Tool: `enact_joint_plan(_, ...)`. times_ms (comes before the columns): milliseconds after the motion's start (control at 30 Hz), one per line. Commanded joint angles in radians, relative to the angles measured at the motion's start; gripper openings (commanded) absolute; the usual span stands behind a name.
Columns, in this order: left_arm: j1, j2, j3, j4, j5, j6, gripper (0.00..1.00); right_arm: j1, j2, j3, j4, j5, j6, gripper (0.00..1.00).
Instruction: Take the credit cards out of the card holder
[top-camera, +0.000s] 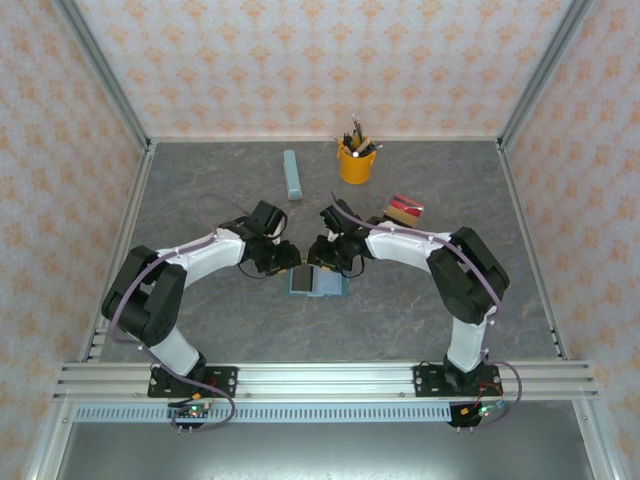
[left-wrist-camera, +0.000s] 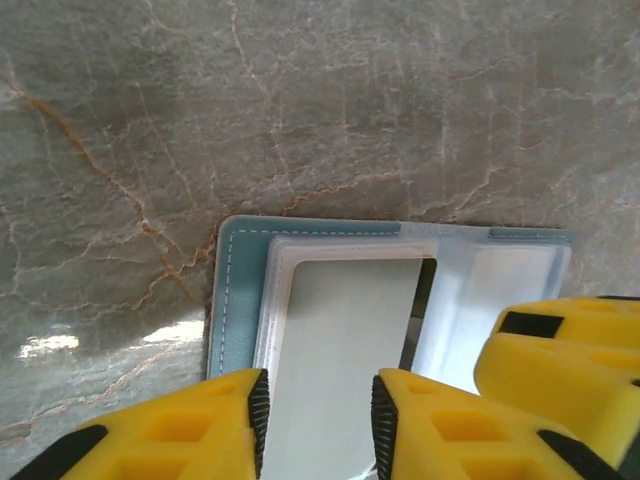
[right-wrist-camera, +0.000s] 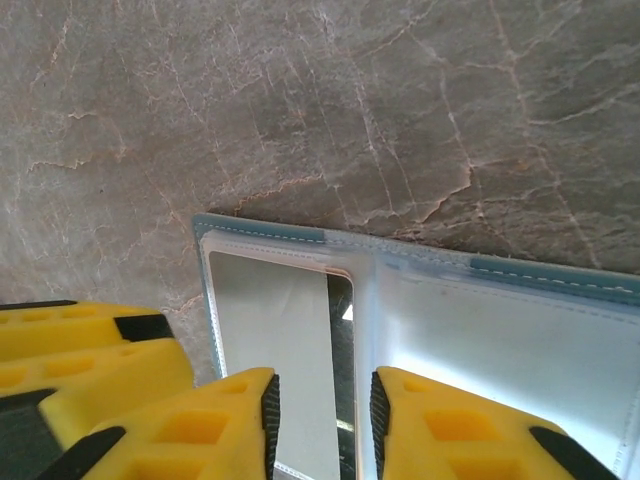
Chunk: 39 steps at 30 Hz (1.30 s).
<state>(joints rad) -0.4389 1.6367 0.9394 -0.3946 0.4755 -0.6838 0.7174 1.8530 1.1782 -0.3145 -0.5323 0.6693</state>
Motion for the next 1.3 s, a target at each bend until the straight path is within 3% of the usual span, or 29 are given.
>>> enact_joint_plan(0,-0.008,0.014,0.012,0.015,0.0,0.005,0.32,0.002,0.03,0.028,-0.003,-0.021,0.0,0.29)
enact_joint_plan(500,-0.008,0.083,-0.003,0.036,0.018,0.0,0.12,0.002,0.069,0.035,-0.015,-0.064,-0.03,0.22)
enact_joint_plan(967,-0.008,0.088,-0.019,0.02,-0.005,0.01,0.08,0.002,0.081,0.046,-0.025,-0.077,-0.035,0.16)
enact_joint_plan(1267,-0.007,0.085,-0.031,0.019,-0.005,0.01,0.08,0.002,0.101,0.07,-0.059,-0.055,-0.019,0.21)
